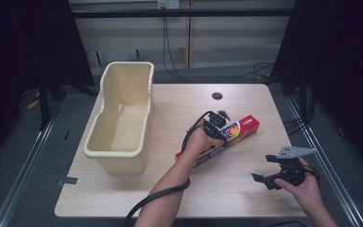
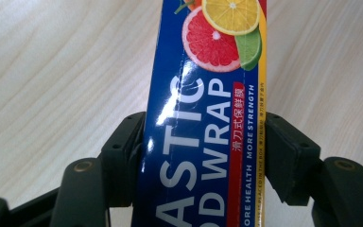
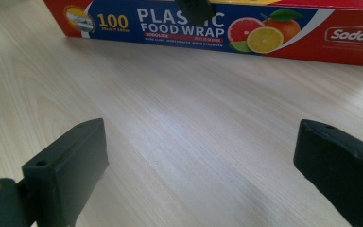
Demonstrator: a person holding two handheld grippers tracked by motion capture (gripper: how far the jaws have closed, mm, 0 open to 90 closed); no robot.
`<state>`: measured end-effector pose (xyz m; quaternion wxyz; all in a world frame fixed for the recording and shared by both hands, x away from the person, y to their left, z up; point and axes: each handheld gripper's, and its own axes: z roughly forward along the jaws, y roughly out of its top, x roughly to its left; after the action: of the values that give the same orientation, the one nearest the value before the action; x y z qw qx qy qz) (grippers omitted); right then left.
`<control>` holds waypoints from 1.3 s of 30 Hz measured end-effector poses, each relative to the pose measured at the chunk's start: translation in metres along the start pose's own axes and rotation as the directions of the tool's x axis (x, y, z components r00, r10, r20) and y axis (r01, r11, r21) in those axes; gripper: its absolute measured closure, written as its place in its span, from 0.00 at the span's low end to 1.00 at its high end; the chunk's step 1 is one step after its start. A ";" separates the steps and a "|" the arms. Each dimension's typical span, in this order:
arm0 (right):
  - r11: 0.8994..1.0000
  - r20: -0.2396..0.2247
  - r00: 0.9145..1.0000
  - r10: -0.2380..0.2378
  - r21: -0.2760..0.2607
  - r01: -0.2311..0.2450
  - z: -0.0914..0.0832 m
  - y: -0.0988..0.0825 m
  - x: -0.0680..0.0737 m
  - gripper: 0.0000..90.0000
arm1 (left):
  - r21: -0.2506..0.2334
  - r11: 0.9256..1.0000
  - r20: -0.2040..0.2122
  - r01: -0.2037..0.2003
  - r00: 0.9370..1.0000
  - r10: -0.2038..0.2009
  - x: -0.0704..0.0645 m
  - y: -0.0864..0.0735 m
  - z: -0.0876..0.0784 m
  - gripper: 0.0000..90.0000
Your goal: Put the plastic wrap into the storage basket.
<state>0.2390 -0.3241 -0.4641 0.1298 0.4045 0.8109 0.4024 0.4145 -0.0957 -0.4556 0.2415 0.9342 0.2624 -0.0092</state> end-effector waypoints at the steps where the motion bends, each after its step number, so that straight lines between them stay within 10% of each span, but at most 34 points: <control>1: 1.000 0.002 1.000 -0.002 -0.001 0.002 0.000 0.000 -0.001 0.04 | 0.017 1.000 -0.001 0.010 1.000 -0.010 -0.002 0.001 -0.001 0.44; 16: 1.000 -0.006 1.000 0.002 -0.002 -0.002 0.000 0.001 -0.001 0.04 | 0.133 0.990 -0.014 0.049 0.999 -0.048 0.000 0.004 -0.025 0.46; 39: 1.000 -0.010 1.000 -0.001 -0.011 0.001 0.001 0.002 -0.001 0.03 | 0.137 0.982 -0.029 0.130 0.991 -0.127 0.002 0.014 -0.086 0.46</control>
<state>0.2413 -0.3236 -0.4636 0.1280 0.4014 0.8096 0.4088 0.4131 -0.0658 -0.3735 0.1723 0.9298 0.3234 -0.0336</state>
